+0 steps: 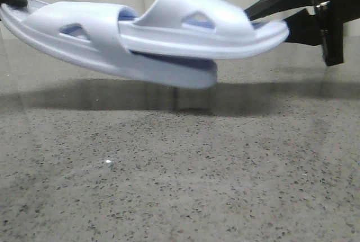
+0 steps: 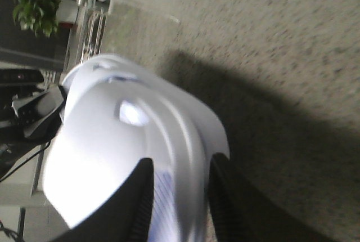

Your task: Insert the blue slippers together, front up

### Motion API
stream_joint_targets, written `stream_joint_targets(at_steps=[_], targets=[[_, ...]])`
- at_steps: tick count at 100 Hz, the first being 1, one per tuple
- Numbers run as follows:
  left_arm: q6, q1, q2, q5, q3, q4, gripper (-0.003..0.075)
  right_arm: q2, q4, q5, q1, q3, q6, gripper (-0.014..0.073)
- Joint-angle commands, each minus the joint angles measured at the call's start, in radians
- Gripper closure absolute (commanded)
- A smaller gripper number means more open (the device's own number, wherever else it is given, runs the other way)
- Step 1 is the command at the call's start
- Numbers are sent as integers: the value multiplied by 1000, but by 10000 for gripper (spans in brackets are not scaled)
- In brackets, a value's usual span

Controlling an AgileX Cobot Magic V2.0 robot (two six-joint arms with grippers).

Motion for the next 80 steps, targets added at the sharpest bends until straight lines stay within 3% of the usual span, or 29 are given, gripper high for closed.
stream_joint_targets(at_steps=[1, 26, 49, 69, 80], targets=[[-8, -8, -20, 13, -23, -47, 705, -53, 42, 145, -53, -32, -15, 399], [-1, -34, -19, -74, -23, -47, 705, -78, 36, 145, -121, -32, -15, 399], [127, -174, 18, -267, -23, -83, 705, -78, 36, 145, -121, -32, -15, 399], [222, -212, 104, -276, -23, -109, 702, -78, 22, 145, -121, -32, -15, 399], [284, -210, 138, -276, -23, -109, 627, -78, -7, 145, -121, -32, -15, 399]])
